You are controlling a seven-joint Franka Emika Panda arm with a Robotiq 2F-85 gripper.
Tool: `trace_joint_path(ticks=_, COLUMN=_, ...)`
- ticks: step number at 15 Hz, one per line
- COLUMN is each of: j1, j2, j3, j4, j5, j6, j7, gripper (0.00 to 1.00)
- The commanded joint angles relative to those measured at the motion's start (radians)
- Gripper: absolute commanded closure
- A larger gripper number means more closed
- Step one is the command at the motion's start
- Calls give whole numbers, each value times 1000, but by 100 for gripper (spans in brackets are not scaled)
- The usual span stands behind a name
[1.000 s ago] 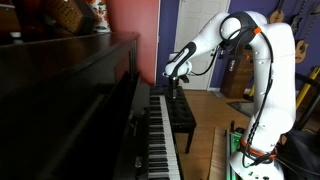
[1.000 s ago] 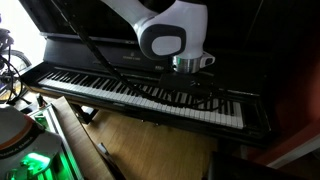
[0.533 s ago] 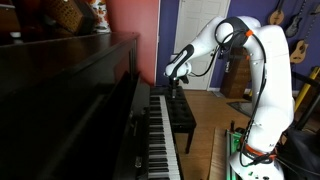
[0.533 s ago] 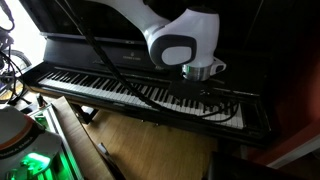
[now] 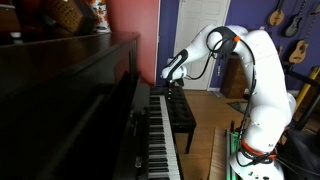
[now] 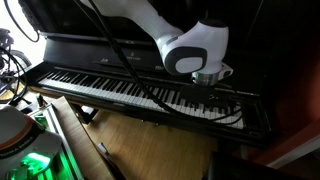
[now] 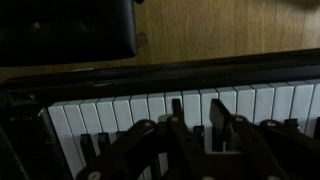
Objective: Press a key at the right side of the keyboard
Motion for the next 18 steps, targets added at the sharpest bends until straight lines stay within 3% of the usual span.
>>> trace_joint_path(ticks=1, j1=-34, j2=80, j3=44, j4=86, j5=14, j6=7, j7=-12, gripper=95)
trace_joint_path(ticks=3, j1=-39, j2=108, j3=56, j4=116, j5=12, j6=4, j7=-11, gripper=100)
trace_joint_path(ticks=18, j1=-53, j2=217, j3=76, j4=211, j5=-13, j6=-25, j7=-13, gripper=100)
